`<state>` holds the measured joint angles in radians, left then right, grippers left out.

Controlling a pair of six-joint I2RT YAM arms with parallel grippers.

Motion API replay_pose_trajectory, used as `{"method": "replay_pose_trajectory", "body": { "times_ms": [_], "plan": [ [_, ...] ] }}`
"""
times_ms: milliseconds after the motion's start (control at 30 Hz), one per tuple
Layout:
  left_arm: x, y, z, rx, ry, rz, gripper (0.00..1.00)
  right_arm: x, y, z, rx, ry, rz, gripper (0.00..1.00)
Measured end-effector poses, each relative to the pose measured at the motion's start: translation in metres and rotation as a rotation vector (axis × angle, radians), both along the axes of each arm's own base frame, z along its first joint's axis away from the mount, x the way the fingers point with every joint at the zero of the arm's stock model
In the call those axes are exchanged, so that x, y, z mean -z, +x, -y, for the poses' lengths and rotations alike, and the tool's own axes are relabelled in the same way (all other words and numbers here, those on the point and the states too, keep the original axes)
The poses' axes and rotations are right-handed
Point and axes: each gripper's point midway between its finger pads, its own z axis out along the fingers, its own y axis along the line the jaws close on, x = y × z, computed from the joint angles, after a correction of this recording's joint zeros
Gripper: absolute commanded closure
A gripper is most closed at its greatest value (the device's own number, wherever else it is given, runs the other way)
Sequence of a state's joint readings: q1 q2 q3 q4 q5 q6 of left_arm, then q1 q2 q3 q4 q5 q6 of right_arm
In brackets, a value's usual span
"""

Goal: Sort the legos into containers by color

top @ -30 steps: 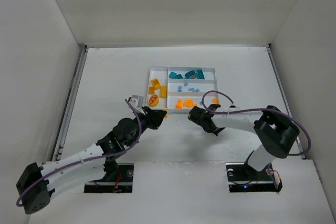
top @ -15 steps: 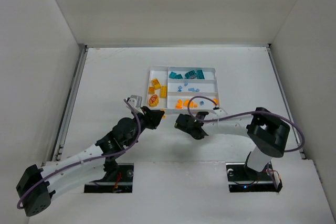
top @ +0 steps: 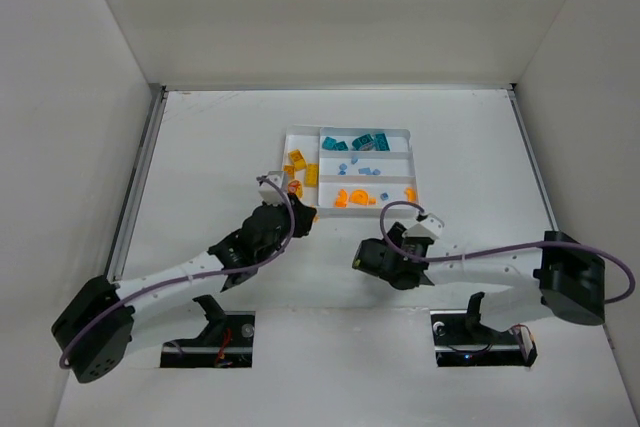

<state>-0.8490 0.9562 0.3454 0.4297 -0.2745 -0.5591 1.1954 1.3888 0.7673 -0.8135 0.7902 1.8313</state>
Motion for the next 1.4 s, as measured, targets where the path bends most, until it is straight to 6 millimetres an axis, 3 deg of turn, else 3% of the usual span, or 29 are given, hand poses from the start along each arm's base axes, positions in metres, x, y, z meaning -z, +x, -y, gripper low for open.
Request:
{"method": "replay_pose_trajectory", "body": {
  "times_ms": [133, 267, 467, 533, 733, 1000, 1400],
  "plan": [
    [-0.006, 0.025, 0.018, -0.02, 0.022, -0.014, 0.87, 0.002, -0.006, 0.012, -0.058, 0.011, 0.017, 0.65],
    [-0.015, 0.069, 0.038, -0.064, 0.036, -0.008, 0.87, 0.002, -0.008, 0.018, -0.128, 0.041, 0.042, 0.72],
    [-0.009, 0.133, 0.054, -0.129, 0.073, -0.014, 0.86, -0.014, -0.002, 0.014, -0.211, 0.121, 0.11, 0.66],
    [-0.005, 0.15, 0.06, -0.137, 0.084, -0.015, 0.86, -0.019, 0.004, 0.016, -0.217, 0.134, 0.125, 0.59],
    [0.016, 0.189, 0.078, -0.139, 0.121, -0.029, 0.86, -0.031, 0.014, 0.032, -0.223, 0.15, 0.16, 0.55],
    [0.037, 0.207, 0.084, -0.139, 0.156, -0.052, 0.84, -0.04, 0.029, 0.057, -0.201, 0.16, 0.195, 0.48],
    [0.055, 0.207, 0.079, -0.154, 0.2, -0.072, 0.73, -0.003, 0.024, 0.045, -0.311, 0.058, 0.074, 0.34]
  ]
}}
